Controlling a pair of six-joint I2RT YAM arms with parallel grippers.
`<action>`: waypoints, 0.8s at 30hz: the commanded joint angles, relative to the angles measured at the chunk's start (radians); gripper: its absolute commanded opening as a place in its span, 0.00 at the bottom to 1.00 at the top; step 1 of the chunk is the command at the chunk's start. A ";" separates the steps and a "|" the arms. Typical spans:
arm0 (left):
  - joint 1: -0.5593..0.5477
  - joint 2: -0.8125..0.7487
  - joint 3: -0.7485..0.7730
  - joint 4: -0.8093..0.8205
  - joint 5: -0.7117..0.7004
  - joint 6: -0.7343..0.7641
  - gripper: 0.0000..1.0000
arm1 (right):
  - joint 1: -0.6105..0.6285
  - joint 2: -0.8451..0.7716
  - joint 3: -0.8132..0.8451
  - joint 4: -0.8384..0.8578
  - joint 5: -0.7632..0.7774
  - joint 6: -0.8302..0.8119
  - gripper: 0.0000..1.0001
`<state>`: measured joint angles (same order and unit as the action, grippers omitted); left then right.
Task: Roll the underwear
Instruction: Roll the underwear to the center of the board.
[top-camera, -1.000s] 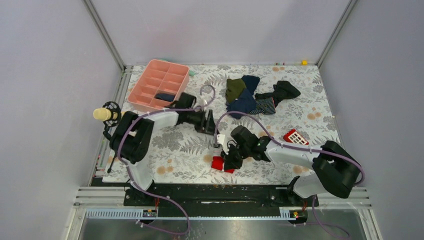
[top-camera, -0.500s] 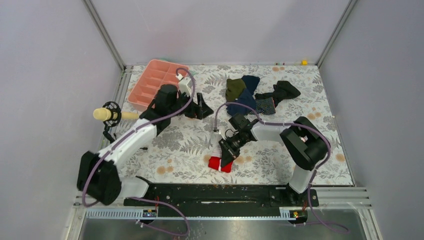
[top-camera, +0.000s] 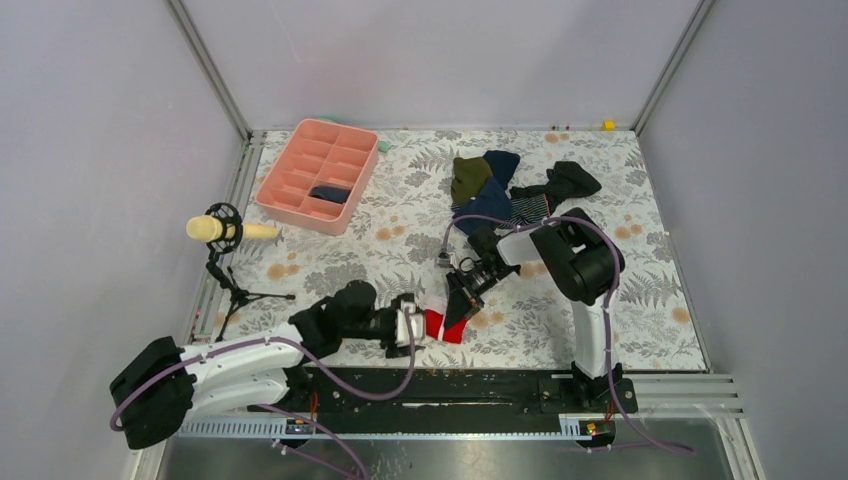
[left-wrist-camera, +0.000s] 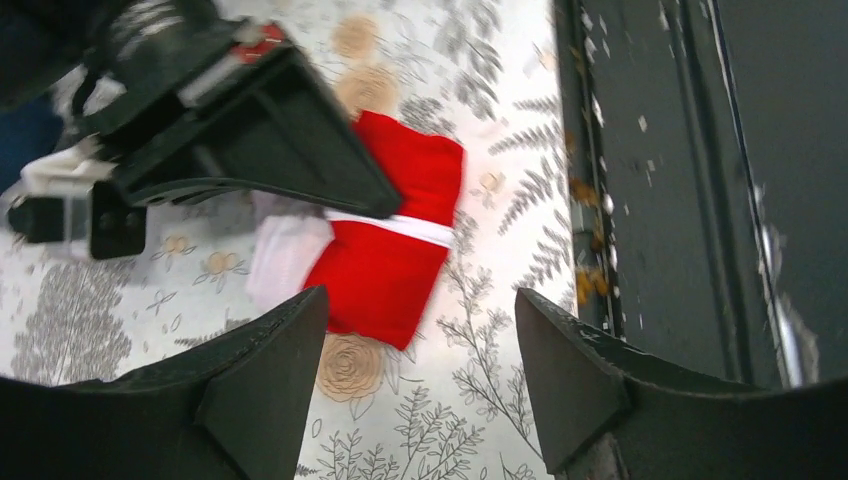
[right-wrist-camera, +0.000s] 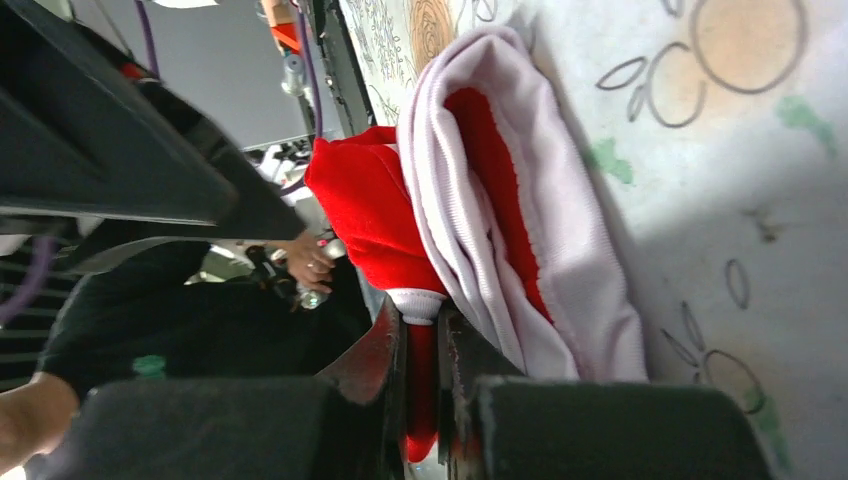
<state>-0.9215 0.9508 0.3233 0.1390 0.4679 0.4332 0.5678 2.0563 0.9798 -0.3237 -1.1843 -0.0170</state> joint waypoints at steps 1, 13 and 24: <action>-0.065 0.039 -0.057 0.155 0.030 0.348 0.68 | 0.004 0.081 0.022 -0.038 0.087 -0.037 0.00; -0.194 0.278 -0.084 0.346 -0.191 0.435 0.56 | 0.001 0.090 0.028 -0.040 0.091 -0.030 0.00; -0.195 0.338 -0.140 0.430 -0.310 0.428 0.57 | -0.004 0.083 0.026 -0.038 0.087 -0.034 0.00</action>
<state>-1.1187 1.2453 0.1860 0.5472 0.2451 0.8433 0.5579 2.1052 1.0103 -0.3695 -1.2247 -0.0154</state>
